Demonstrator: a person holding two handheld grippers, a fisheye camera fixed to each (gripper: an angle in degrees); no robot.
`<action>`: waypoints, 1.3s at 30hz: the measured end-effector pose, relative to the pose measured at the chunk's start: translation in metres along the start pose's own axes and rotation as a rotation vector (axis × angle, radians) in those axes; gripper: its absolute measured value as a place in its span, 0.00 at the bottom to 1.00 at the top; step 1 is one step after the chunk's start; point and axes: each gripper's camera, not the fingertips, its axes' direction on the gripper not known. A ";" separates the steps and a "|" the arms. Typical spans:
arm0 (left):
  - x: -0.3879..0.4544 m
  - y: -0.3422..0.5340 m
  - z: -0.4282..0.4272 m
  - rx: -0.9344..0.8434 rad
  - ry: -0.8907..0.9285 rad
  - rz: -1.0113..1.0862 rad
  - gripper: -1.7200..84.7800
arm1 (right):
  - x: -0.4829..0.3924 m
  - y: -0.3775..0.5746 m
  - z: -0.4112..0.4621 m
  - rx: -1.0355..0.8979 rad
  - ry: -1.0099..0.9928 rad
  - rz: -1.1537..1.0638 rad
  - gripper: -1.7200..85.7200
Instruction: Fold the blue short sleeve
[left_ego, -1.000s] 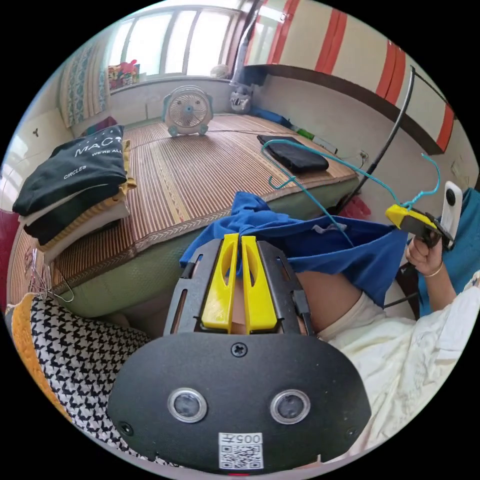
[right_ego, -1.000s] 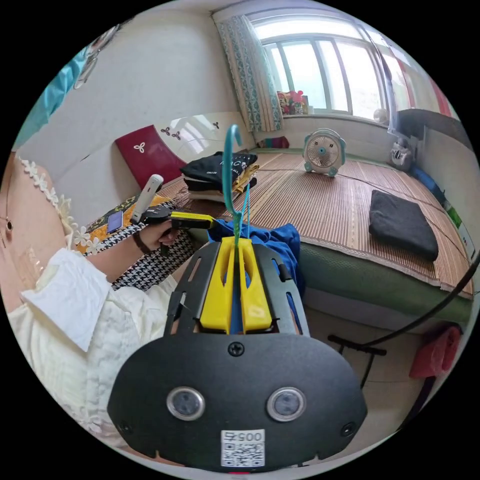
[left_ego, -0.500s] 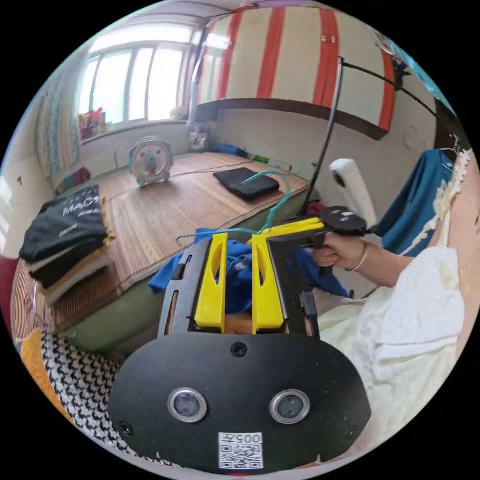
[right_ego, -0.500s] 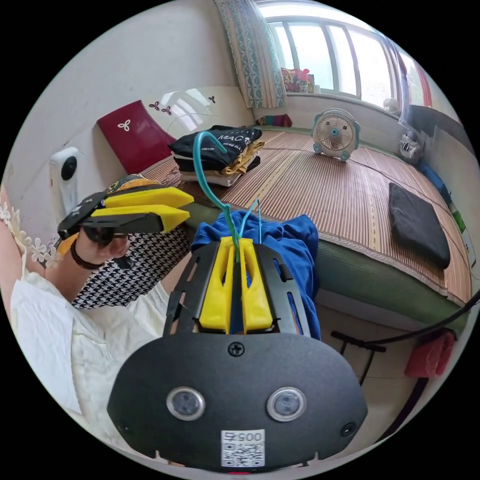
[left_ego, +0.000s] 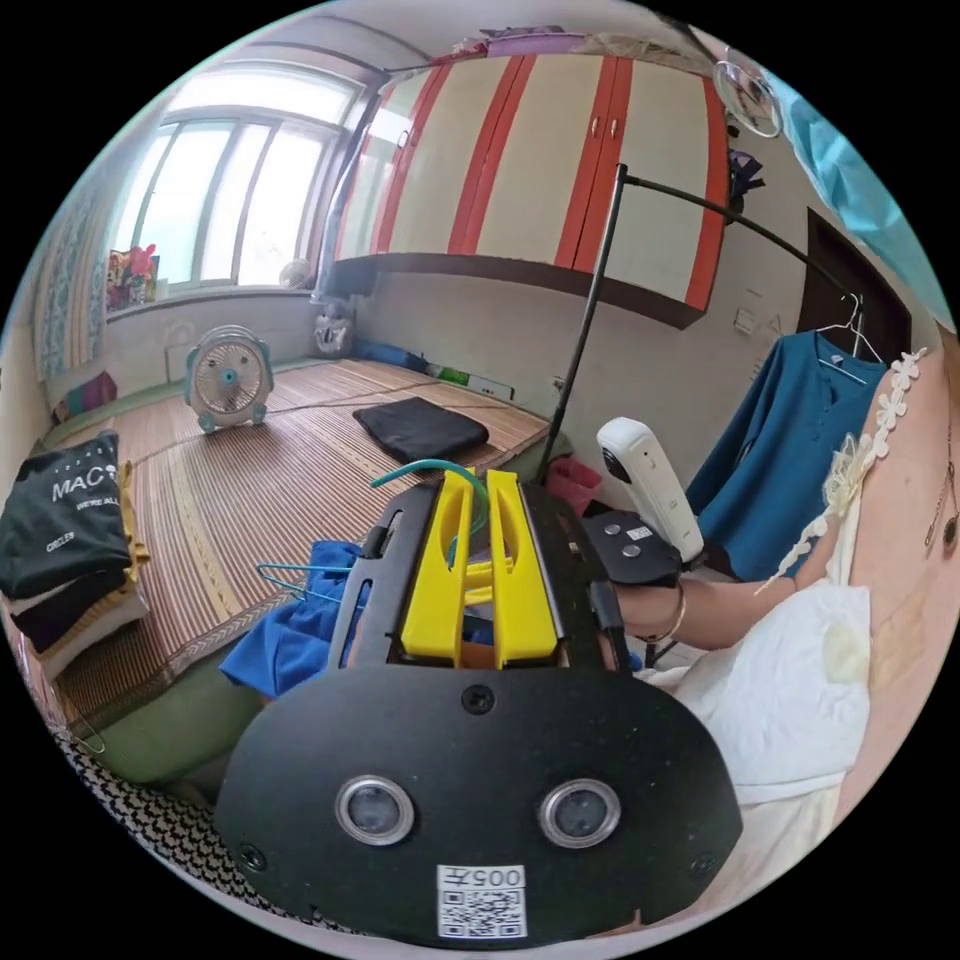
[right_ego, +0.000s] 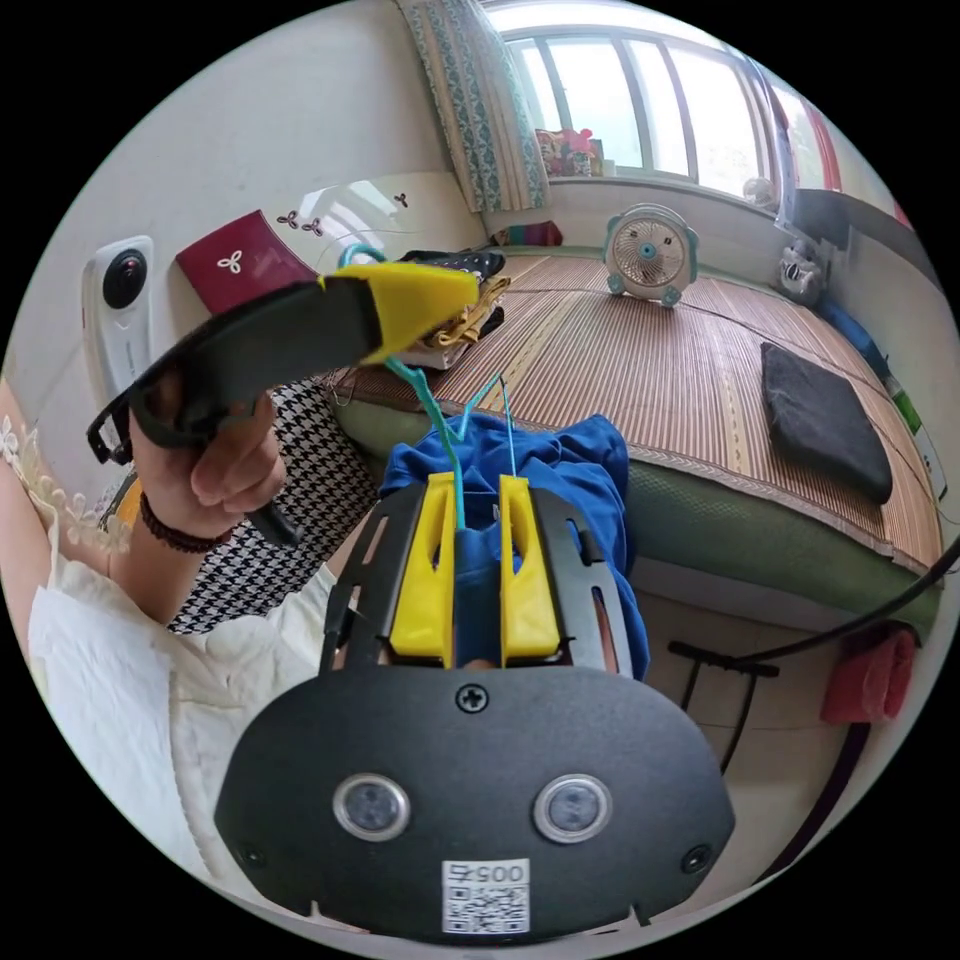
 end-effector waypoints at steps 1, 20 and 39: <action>-0.005 -0.003 -0.012 0.036 -0.013 -0.009 0.07 | 0.002 -0.001 -0.004 0.004 -0.004 0.001 0.10; -0.200 -0.040 -0.232 0.174 -0.518 -0.244 0.06 | -0.077 -0.053 0.056 -0.205 -0.283 -0.284 0.12; -0.476 -0.042 -0.210 -0.041 -0.899 -0.605 0.07 | -0.058 -0.081 0.053 -0.219 -0.197 -0.131 0.10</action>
